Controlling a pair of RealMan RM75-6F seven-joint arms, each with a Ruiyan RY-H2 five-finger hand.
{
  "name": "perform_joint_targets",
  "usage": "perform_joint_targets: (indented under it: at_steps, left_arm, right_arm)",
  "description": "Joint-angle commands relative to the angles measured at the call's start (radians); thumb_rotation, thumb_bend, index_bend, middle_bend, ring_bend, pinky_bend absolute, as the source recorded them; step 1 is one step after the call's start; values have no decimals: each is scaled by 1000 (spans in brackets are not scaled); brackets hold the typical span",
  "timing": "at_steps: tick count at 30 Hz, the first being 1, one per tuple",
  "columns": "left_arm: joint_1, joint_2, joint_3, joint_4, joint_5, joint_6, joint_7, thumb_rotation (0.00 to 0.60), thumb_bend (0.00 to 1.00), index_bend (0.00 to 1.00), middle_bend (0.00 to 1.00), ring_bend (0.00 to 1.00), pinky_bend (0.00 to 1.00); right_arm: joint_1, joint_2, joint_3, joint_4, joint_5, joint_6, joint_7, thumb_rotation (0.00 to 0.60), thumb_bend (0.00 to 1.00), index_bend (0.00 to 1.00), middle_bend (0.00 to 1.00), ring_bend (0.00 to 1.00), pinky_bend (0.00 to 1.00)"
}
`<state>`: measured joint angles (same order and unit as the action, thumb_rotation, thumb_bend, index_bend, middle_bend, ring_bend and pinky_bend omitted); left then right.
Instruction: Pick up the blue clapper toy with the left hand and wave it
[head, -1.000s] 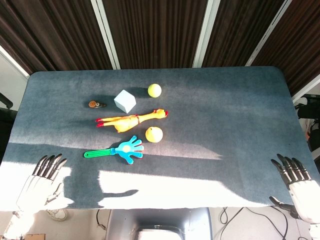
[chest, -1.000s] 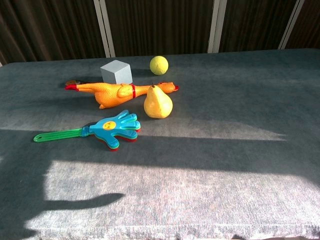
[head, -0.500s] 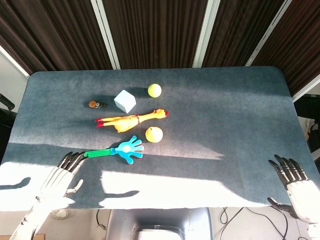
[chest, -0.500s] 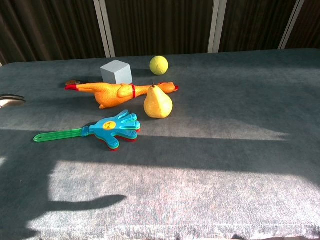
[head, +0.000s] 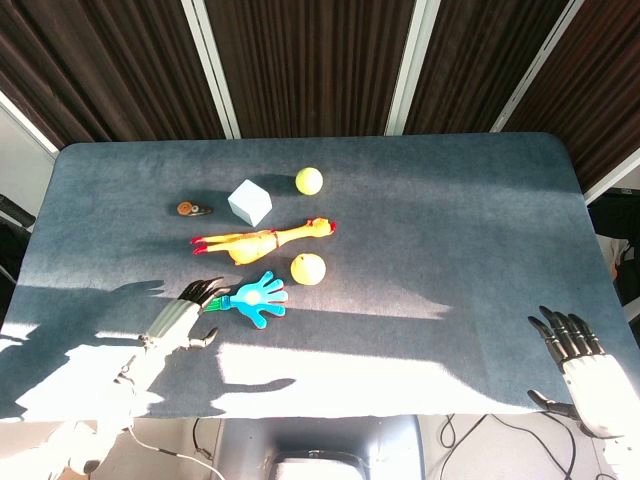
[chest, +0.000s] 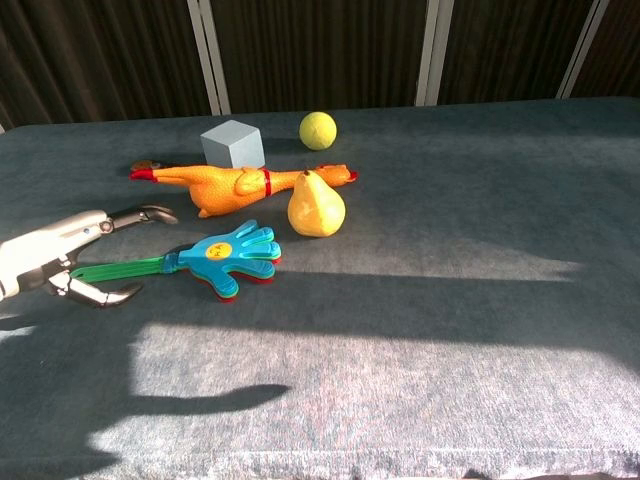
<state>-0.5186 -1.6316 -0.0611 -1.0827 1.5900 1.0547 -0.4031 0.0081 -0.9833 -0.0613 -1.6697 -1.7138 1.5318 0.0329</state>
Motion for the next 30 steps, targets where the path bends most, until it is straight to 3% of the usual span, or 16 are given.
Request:
perform_joint_targets:
  at_steps: [1, 9, 17, 30]
  left_arm:
    - [-33, -56, -31, 71, -58, -50, 8, 600, 403, 147, 0, 0, 0]
    - [-51, -125, -33, 180, -87, -55, 18, 600, 405, 260, 0, 0, 0]
    - [-59, -142, -27, 200, -103, -58, 30, 600, 406, 299, 0, 0, 0]
    - [-63, -173, -23, 246, -117, -40, 10, 600, 394, 449, 9, 0, 0]
  right_arm:
    - [-1, -3, 7, -1, 13, 3, 0, 600, 183, 0, 0, 0, 0]
    - [2, 12, 2, -2, 9, 1, 30, 600, 183, 0, 0, 0, 0]
    - [0, 19, -2, -5, 2, 7, 39, 600, 183, 0, 0, 0, 0]
    - [1, 23, -3, -6, 2, 8, 45, 600, 183, 0, 0, 0, 0]
